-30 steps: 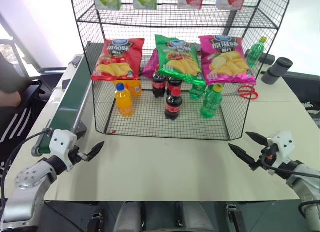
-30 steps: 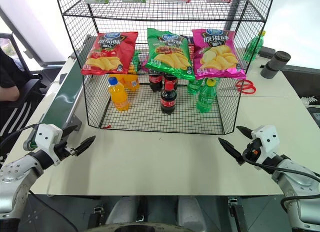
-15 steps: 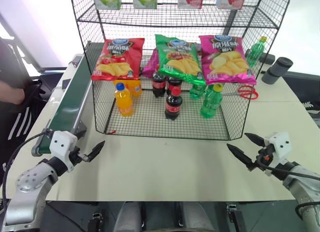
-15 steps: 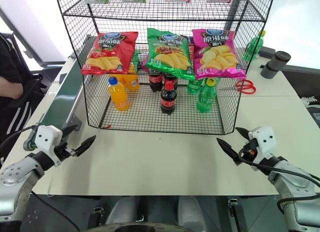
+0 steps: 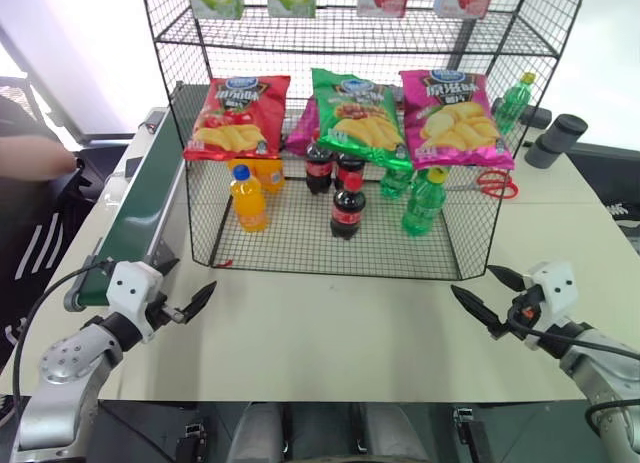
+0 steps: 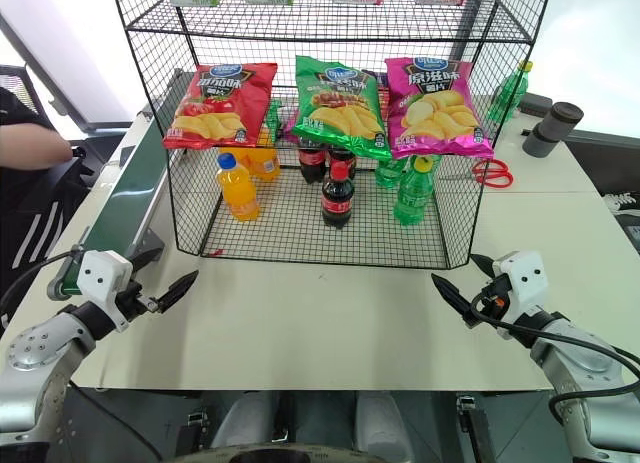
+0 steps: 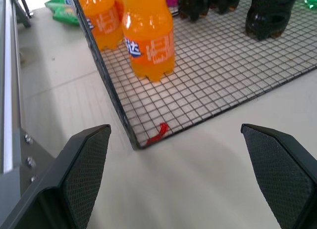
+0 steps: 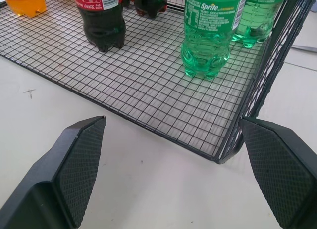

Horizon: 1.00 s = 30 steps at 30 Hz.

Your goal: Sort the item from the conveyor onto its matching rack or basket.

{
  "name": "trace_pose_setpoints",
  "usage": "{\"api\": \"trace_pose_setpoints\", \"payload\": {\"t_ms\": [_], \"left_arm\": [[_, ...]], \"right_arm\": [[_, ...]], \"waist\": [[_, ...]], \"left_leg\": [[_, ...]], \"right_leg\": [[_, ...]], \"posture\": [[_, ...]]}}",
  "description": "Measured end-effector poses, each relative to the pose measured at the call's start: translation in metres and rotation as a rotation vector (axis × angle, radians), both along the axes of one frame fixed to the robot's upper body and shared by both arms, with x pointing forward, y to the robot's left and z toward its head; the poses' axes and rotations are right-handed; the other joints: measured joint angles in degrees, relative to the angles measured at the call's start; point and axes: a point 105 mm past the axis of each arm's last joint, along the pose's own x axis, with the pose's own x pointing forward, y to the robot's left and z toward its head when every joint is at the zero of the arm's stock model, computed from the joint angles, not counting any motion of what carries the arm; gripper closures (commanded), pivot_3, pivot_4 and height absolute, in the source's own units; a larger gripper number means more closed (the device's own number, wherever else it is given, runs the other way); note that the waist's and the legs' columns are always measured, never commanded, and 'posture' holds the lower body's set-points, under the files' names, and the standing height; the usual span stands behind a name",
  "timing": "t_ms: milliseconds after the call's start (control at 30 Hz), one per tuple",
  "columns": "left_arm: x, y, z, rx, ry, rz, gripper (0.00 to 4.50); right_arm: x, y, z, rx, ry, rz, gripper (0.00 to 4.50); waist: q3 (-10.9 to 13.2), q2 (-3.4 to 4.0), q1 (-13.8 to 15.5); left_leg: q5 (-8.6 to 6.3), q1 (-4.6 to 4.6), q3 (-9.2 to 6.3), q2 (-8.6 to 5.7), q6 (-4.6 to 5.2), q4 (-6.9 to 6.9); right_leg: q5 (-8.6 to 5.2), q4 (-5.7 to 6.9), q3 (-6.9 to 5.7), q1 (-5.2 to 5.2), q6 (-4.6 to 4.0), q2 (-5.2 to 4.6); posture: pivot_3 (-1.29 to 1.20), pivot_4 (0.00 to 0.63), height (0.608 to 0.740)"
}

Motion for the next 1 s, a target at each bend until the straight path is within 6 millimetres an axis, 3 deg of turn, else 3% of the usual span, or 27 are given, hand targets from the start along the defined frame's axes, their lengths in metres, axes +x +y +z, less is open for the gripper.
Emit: {"api": "trace_pose_setpoints", "payload": {"t_ms": [500,733,1000], "left_arm": [[0.017,-0.020,0.004,-0.004,-0.033,-0.045,0.00],[0.017,-0.020,0.003,-0.005,-0.022,-0.037,0.00],[0.010,-0.019,-0.001,-0.014,-0.001,-0.036,0.00]], "right_arm": [[0.002,0.010,-0.003,-0.008,-0.022,0.023,0.05],[-0.003,0.012,-0.006,-0.012,-0.007,0.033,0.05],[-0.010,0.020,0.006,-0.020,-0.048,0.076,0.05]], "waist": [[0.01,0.00,-0.03],[0.01,0.00,0.05],[0.02,0.01,0.00]], "left_leg": [[0.00,-0.02,0.00,0.00,0.00,0.00],[0.00,-0.03,0.00,0.00,0.00,0.00],[0.00,-0.03,-0.02,0.01,0.00,-0.02]], "right_leg": [[0.00,-0.01,-0.01,-0.01,0.00,0.00],[0.00,-0.02,-0.01,-0.01,0.00,0.00],[0.00,-0.02,0.00,-0.03,-0.01,-0.02]], "posture": [[0.00,0.150,0.740],[0.00,0.150,0.740],[0.00,0.150,0.740]]}}
